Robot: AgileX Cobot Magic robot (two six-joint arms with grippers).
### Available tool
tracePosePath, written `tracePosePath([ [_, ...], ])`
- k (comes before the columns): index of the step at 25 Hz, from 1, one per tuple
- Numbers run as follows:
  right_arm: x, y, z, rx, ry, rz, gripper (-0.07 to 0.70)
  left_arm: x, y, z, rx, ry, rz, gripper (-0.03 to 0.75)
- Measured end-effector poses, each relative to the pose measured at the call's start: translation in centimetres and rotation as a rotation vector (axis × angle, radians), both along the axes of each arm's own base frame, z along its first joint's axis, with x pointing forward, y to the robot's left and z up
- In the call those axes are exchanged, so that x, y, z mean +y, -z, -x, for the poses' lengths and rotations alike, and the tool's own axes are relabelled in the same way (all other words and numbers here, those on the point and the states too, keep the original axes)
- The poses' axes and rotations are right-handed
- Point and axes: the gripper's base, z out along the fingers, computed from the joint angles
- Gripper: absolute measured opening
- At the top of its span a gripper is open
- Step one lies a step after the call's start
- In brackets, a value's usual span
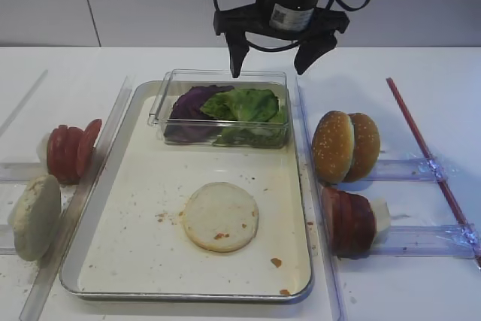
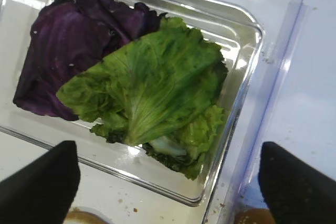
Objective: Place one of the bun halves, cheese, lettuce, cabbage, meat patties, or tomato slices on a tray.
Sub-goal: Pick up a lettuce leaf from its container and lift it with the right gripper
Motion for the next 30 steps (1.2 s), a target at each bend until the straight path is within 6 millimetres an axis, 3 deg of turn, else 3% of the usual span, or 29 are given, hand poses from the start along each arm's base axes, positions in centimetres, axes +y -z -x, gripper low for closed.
tracePosePath([
  [9, 0.8, 2.6, -0.6, 0.047, -0.005, 0.023, 0.696, 0.0, 0.0, 0.0, 0.0, 0.0, 0.0, 0.286],
  [30, 2.1, 6.1, -2.4, 0.017, 0.009, -0.02, 0.696, 0.0, 0.0, 0.0, 0.0, 0.0, 0.0, 0.285],
])
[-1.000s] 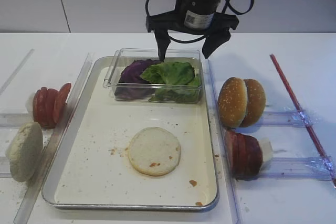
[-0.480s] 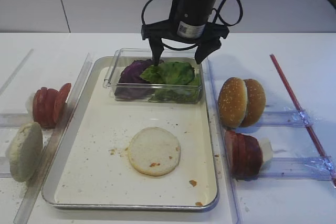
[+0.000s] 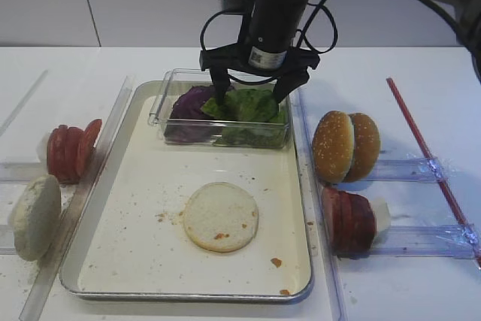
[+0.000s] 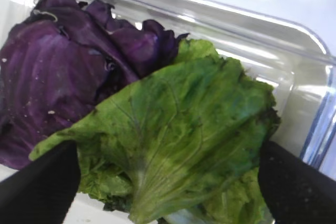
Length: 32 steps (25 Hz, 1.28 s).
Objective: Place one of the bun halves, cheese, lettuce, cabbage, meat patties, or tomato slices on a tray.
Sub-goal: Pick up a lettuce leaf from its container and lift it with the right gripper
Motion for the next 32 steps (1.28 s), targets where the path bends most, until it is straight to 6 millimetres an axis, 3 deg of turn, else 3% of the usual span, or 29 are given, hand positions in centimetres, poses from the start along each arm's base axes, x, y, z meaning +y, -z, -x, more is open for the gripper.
tracePosePath([
  [27, 0.1, 0.8, -0.2, -0.003, -0.003, 0.014, 0.695, 0.0, 0.0, 0.0, 0.0, 0.0, 0.0, 0.284],
  [32, 0.4, 1.7, -0.4, 0.022, 0.001, 0.002, 0.695, 0.0, 0.0, 0.0, 0.0, 0.0, 0.0, 0.285],
])
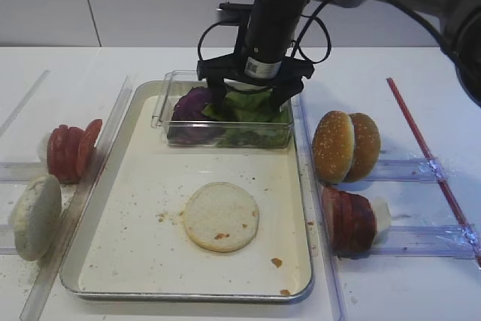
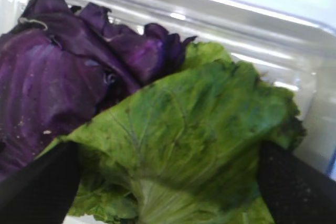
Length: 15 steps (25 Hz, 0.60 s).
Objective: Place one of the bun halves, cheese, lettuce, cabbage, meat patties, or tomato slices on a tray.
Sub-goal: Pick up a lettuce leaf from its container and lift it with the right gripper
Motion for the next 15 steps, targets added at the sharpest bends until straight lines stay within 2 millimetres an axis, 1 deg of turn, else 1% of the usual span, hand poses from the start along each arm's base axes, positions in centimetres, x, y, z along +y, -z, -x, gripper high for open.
tracePosePath([
  [6, 0.1, 0.24, -0.03, 0.008, 0.001, -0.006, 0.692, 0.0, 0.0, 0.0, 0.0, 0.0, 0.0, 0.284],
  [9, 0.09, 0.46, 0.0, 0.016, 0.001, -0.002, 0.652, 0.0, 0.0, 0.0, 0.0, 0.0, 0.0, 0.285],
  [11, 0.05, 0.52, 0.04, 0.022, -0.003, 0.004, 0.584, 0.0, 0.0, 0.0, 0.0, 0.0, 0.0, 0.284],
  [13, 0.01, 0.54, 0.08, 0.027, -0.001, 0.008, 0.491, 0.0, 0.0, 0.0, 0.0, 0.0, 0.0, 0.285],
  [15, 0.01, 0.54, 0.1, 0.029, 0.001, 0.009, 0.375, 0.0, 0.0, 0.0, 0.0, 0.0, 0.0, 0.284],
])
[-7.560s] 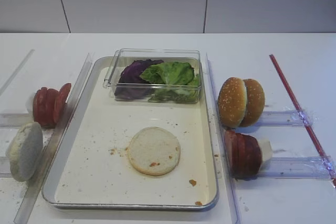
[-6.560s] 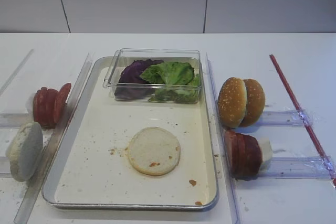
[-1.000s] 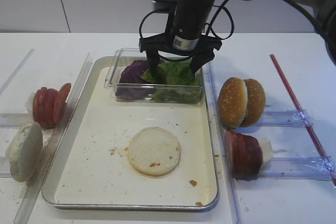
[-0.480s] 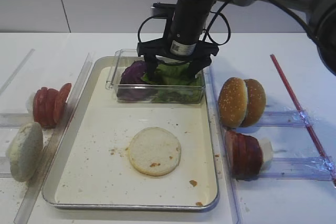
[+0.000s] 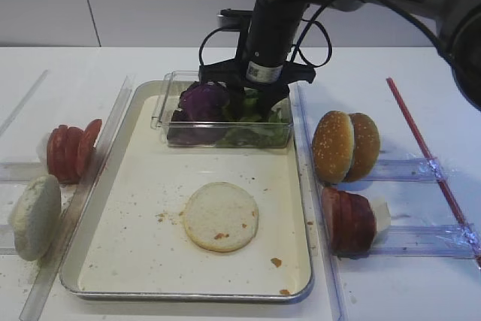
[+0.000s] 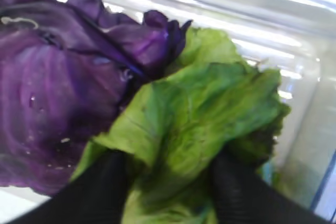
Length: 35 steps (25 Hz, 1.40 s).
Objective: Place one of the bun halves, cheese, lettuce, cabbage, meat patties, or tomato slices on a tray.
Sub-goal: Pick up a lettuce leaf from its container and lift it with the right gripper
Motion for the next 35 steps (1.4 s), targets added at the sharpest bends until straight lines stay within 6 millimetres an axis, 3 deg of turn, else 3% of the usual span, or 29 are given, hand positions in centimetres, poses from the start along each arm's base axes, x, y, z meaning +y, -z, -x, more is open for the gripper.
tracePosePath([
  [4, -0.1, 0.0, 0.1, 0.012, 0.011, 0.01, 0.206, 0.0, 0.0, 0.0, 0.0, 0.0, 0.0, 0.284],
  [14, -0.3, 0.1, 0.4, 0.053, 0.014, 0.031, 0.063, 0.0, 0.0, 0.0, 0.0, 0.0, 0.0, 0.285],
  [21, -0.4, 0.1, 0.6, 0.071, 0.01, 0.044, 0.05, 0.0, 0.0, 0.0, 0.0, 0.0, 0.0, 0.284],
  [30, -0.1, -3.7, -0.3, -0.035, 0.016, 0.001, 0.049, 0.0, 0.0, 0.0, 0.0, 0.0, 0.0, 0.284],
  [35, 0.0, -4.5, -0.2, -0.045, 0.024, -0.018, 0.049, 0.0, 0.0, 0.0, 0.0, 0.0, 0.0, 0.285],
])
